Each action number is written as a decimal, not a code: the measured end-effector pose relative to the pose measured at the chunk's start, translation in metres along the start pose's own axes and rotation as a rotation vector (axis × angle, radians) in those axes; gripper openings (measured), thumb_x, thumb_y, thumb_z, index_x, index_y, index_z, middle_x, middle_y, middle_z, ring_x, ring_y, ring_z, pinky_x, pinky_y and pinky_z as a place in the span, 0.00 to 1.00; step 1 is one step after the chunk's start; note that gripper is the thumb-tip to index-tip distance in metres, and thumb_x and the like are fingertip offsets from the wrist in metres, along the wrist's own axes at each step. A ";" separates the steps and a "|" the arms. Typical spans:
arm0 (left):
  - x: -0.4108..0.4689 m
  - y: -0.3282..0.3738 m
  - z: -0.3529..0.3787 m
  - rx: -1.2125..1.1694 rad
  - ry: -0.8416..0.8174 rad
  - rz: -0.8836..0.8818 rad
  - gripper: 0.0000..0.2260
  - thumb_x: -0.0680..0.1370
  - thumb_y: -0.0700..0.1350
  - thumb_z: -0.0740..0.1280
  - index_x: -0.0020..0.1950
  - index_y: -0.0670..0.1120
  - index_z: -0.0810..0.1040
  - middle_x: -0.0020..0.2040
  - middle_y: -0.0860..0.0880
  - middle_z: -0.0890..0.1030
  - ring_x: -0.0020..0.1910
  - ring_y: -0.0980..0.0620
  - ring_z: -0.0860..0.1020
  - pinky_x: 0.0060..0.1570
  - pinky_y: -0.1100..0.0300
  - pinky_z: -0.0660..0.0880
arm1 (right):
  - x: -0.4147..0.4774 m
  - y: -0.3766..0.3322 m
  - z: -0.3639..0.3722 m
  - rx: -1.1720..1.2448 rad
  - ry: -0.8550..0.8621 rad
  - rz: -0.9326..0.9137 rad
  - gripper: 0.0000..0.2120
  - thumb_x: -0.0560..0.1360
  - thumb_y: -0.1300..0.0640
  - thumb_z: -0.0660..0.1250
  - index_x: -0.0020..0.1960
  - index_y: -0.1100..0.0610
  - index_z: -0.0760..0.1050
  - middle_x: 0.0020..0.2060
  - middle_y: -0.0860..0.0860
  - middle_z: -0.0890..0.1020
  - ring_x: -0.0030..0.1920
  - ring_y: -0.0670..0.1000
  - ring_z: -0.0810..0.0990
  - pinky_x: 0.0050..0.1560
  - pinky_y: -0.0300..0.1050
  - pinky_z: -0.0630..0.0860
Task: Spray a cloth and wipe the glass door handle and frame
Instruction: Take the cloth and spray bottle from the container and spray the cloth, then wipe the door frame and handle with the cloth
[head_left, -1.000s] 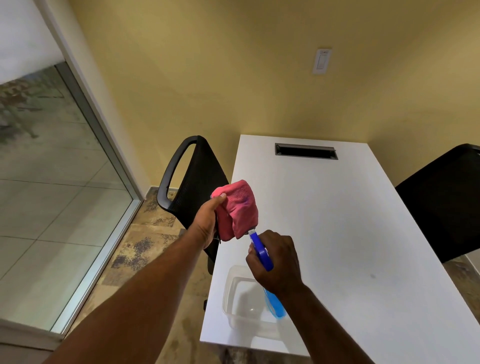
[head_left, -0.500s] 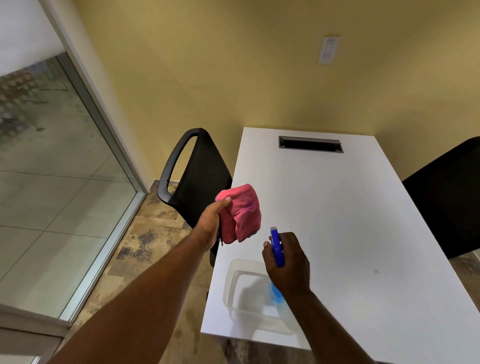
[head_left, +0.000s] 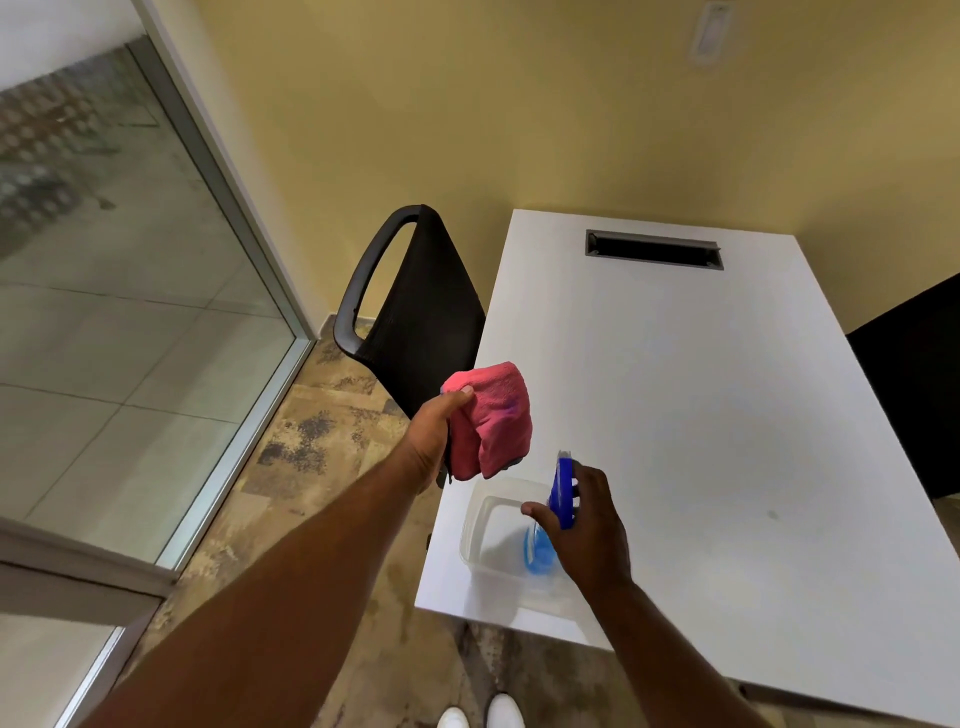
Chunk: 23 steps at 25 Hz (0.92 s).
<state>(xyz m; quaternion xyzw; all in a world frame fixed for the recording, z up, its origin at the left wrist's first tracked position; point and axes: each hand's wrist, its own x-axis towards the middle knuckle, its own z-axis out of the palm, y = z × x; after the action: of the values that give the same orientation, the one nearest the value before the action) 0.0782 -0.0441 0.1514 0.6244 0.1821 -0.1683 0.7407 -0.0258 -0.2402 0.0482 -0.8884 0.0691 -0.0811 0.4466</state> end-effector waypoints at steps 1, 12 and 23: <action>-0.002 -0.001 -0.003 -0.012 0.008 -0.009 0.07 0.82 0.49 0.66 0.51 0.47 0.80 0.47 0.43 0.84 0.46 0.45 0.81 0.46 0.56 0.78 | -0.001 -0.001 -0.001 -0.002 -0.009 -0.024 0.47 0.63 0.32 0.76 0.74 0.54 0.66 0.65 0.49 0.77 0.59 0.51 0.81 0.49 0.47 0.84; -0.023 0.026 -0.031 -0.019 0.010 0.130 0.07 0.83 0.49 0.65 0.52 0.48 0.79 0.44 0.46 0.84 0.43 0.48 0.82 0.42 0.58 0.77 | 0.044 -0.109 -0.012 0.222 0.086 -0.287 0.33 0.76 0.43 0.70 0.76 0.57 0.68 0.72 0.52 0.76 0.70 0.50 0.77 0.69 0.43 0.74; -0.069 0.056 -0.129 -0.034 0.175 0.325 0.21 0.75 0.53 0.67 0.59 0.39 0.82 0.50 0.40 0.84 0.49 0.45 0.82 0.53 0.51 0.79 | 0.048 -0.219 0.090 0.664 -0.421 -0.127 0.20 0.70 0.42 0.74 0.59 0.45 0.77 0.51 0.46 0.85 0.50 0.47 0.85 0.49 0.42 0.83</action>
<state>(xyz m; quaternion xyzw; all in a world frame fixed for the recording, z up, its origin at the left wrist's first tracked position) 0.0368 0.0934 0.2127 0.6452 0.1454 0.0113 0.7500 0.0504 -0.0498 0.1754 -0.6954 -0.1092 0.0575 0.7080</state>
